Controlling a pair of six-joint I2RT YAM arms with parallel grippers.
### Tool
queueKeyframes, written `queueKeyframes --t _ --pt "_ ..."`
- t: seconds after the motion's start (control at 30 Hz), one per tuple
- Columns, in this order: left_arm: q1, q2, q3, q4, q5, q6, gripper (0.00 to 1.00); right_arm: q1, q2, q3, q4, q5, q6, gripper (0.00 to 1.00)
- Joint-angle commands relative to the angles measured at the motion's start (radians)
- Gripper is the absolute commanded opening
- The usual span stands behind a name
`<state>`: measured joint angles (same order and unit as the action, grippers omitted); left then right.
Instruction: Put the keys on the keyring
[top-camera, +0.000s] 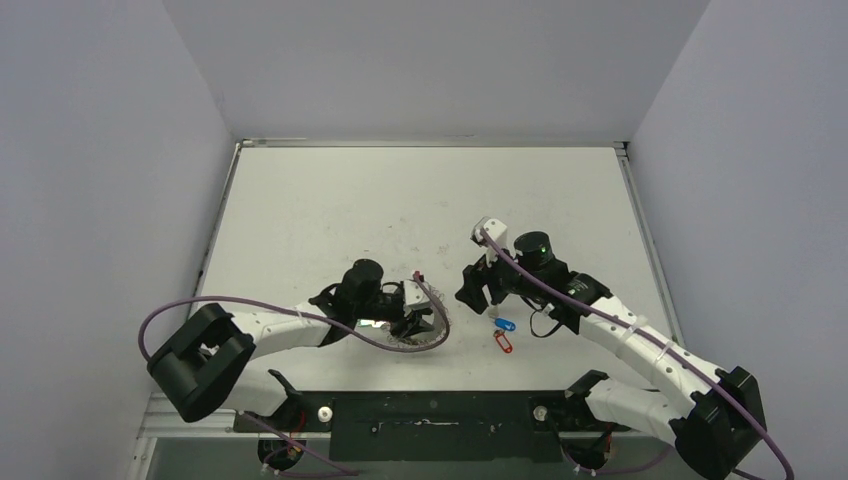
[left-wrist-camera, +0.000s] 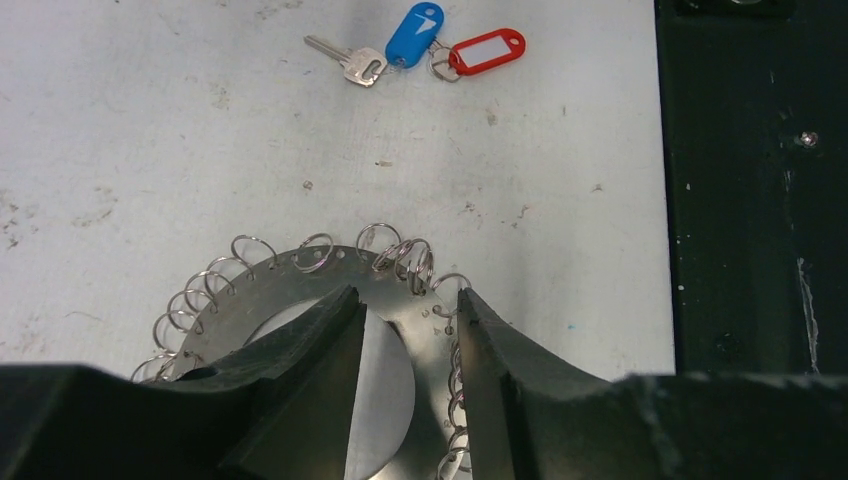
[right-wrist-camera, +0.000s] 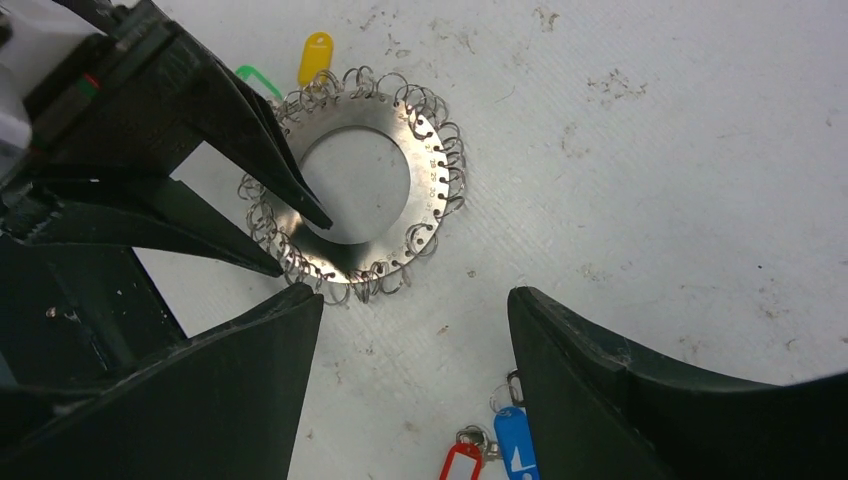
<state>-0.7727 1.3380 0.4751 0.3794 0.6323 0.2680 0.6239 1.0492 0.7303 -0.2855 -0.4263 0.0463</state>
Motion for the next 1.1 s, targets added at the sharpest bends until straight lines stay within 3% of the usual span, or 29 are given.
queueKeyframes --t 0.0,0.57,1.07 --pt "-0.02 0.072 0.061 0.067 0.069 0.051 0.36 -0.014 -0.038 -0.003 0.039 0.013 0.016 0.69" --pt "-0.067 0.261 0.132 0.089 0.054 0.066 0.26 -0.035 -0.047 -0.003 0.029 0.017 0.02 0.68" --pt "-0.092 0.265 0.143 -0.009 -0.016 0.118 0.01 -0.047 -0.051 0.006 0.023 0.011 0.022 0.68"
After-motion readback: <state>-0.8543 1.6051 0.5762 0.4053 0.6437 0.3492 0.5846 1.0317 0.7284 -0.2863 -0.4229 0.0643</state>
